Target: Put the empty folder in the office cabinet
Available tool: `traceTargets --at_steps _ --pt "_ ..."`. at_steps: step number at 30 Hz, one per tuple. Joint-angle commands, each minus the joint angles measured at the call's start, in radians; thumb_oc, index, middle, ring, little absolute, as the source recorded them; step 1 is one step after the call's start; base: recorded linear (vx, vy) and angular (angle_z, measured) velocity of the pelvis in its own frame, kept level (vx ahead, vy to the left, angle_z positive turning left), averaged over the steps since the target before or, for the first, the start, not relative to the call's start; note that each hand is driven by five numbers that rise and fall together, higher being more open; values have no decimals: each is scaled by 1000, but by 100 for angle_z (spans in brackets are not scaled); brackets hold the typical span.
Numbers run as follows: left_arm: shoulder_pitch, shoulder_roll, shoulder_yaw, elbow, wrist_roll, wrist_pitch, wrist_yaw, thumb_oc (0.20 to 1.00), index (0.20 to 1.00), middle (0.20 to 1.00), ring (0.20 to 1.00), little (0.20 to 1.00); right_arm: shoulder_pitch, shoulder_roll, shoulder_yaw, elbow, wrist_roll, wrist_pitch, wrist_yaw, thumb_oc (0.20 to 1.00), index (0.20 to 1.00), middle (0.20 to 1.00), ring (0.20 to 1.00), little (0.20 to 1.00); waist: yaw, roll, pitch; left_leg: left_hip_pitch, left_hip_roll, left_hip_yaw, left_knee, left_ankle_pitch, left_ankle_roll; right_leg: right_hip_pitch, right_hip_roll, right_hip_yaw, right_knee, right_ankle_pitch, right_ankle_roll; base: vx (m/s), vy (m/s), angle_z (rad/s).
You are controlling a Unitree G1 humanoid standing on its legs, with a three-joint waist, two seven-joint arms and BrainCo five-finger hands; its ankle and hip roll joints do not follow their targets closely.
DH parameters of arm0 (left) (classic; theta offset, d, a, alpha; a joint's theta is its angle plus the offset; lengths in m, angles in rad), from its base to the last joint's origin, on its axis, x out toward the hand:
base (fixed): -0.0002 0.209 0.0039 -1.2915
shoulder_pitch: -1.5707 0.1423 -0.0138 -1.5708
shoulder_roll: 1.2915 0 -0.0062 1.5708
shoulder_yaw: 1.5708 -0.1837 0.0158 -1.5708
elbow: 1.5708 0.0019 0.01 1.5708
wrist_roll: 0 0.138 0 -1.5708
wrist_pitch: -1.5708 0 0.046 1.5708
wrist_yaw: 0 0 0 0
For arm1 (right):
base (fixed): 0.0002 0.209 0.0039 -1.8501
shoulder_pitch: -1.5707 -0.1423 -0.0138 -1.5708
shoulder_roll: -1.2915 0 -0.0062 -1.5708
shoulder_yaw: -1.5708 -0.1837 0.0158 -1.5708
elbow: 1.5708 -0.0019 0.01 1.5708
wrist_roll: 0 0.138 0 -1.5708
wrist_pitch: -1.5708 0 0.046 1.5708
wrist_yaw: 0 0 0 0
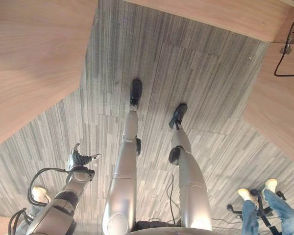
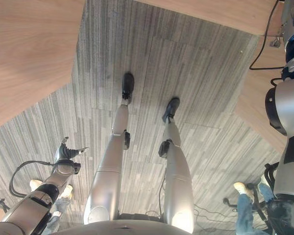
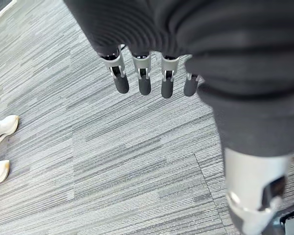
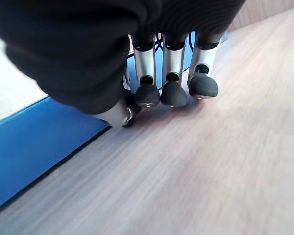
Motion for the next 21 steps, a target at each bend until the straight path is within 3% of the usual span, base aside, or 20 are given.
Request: traceTargets --at_steps 1,6,12,13,14,21 --pt "21 6 2 -7 -25 8 35 1000 1000 1000 1000 1000 -105 -84 68 33 -49 -29 -88 200 200 200 200 200 -21 -1 11 147 8 44 -13 -174 -78 74 -23 8 -158 44 83 0 0 0" --pt "-12 -2 -2 4 -31 5 59 1000 1000 1000 1000 1000 -92 -81 8 30 -34 -38 -171 200 200 200 200 200 -19 6 9 147 8 44 -13 -175 -79 71 -26 8 -158 43 83 0 0 0" --pt "-36 -3 -2 20 -32 2 63 1000 1000 1000 1000 1000 -94 -69 13 35 -15 -24 -141 200 200 200 200 200 -23 6 9 146 9 42 -13 -171 -81 68 -24 8 -158 45 84 0 0 0" --pt "-40 -1 -5 26 -32 3 59 1000 1000 1000 1000 1000 -97 -57 15 43 -1 -21 -123 482 482 482 482 482 -25 6 7 147 9 45 -13 -171 -81 70 -24 10 -158 46 83 0 0 0" --pt "-40 -1 -4 26 -32 3 59 1000 1000 1000 1000 1000 -98 -57 16 44 -1 -22 -123 1000 1000 1000 1000 1000 -25 6 8 148 9 45 -13 -171 -81 70 -24 11 -158 46 83 0 0 0" --pt "-66 -7 -17 57 -35 7 55 1000 1000 1000 1000 1000 -90 -19 -38 104 87 -22 -95 1000 1000 1000 1000 1000 -31 18 1 167 8 48 -13 -172 -78 82 -26 24 -158 50 81 -24 20 0"
